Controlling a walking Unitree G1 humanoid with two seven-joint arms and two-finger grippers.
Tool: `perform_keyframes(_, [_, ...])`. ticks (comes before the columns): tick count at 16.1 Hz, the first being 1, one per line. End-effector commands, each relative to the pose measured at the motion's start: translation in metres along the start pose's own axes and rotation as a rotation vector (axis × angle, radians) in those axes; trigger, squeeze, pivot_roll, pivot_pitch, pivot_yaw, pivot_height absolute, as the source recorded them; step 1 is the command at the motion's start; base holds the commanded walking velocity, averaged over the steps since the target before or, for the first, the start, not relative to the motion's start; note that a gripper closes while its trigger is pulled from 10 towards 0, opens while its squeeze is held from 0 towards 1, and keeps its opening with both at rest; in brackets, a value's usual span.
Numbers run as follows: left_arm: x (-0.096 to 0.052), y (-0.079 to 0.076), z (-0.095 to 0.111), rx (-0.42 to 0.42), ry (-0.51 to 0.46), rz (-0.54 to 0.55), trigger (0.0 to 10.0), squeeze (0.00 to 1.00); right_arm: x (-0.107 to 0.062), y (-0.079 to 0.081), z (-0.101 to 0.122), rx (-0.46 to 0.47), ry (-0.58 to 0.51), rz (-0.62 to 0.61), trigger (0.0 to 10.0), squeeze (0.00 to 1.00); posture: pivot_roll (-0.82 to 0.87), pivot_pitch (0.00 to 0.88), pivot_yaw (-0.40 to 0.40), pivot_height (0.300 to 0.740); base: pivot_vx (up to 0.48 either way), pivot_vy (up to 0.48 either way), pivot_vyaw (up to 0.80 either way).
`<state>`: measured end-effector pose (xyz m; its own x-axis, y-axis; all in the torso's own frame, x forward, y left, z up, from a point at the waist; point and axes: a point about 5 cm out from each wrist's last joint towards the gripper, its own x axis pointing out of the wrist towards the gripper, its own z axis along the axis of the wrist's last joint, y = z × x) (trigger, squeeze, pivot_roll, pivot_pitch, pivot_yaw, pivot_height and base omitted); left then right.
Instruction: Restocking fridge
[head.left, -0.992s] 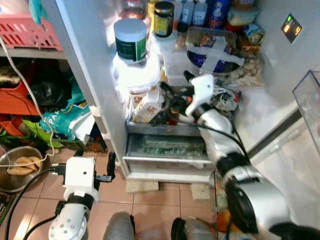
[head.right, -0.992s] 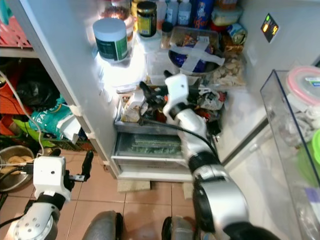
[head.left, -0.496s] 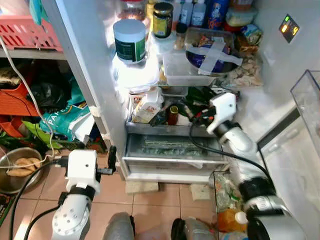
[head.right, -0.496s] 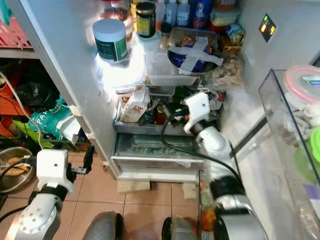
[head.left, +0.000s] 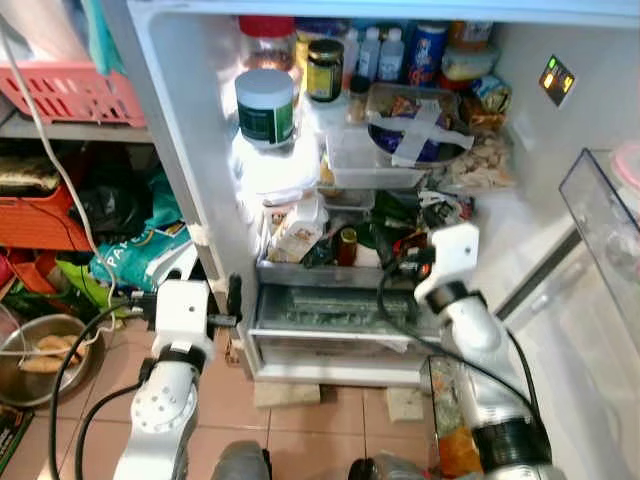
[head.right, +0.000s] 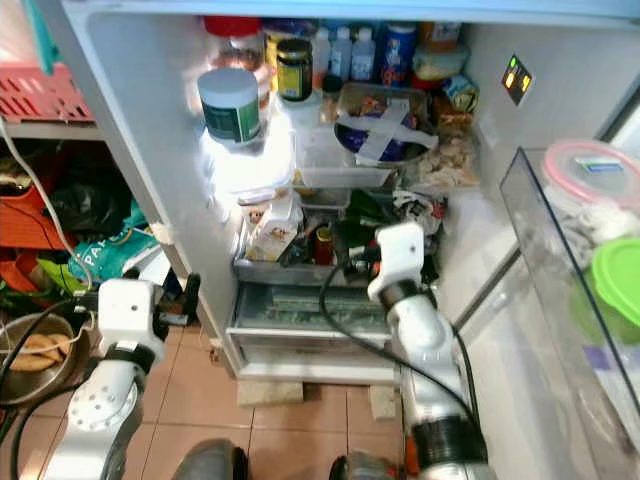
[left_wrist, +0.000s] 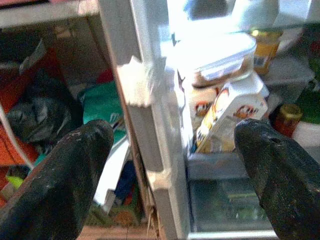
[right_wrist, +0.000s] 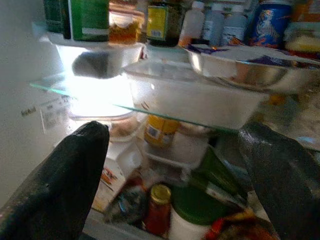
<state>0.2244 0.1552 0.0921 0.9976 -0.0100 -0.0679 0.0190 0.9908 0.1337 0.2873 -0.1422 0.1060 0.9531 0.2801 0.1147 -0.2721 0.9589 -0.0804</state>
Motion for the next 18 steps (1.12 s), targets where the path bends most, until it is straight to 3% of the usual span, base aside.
perform_keyframes(1, [0.002, -0.002, -0.002, 0.005, 0.003, 0.003, 10.0, 0.00, -0.001, -0.001, 0.005, -0.022, 0.000, -0.026, 10.0, 0.00, 0.11, 0.000, -0.001, 0.740, 0.000, 0.000, 0.00])
perform_keyframes(7, [0.006, -0.005, -0.006, -0.040, 0.008, 0.009, 10.0, 0.00, -0.011, -0.024, -0.007, -0.099, 0.091, -0.142, 10.0, 0.00, 0.10, 0.000, -0.020, 0.740, 0.000, 0.050, 0.00])
perform_keyframes(15, [0.007, -0.005, -0.009, -0.038, 0.020, 0.002, 10.0, 0.00, -0.007, -0.022, -0.007, -0.123, 0.100, -0.162, 10.0, 0.00, 0.10, 0.000, -0.012, 0.740, 0.000, 0.462, 0.00])
perform_keyframes(18, [0.007, -0.005, -0.010, -0.035, 0.024, 0.009, 10.0, 0.00, -0.005, -0.021, -0.007, -0.127, 0.100, -0.159, 10.0, 0.00, 0.10, 0.000, -0.016, 0.740, 0.000, 0.480, -0.69])
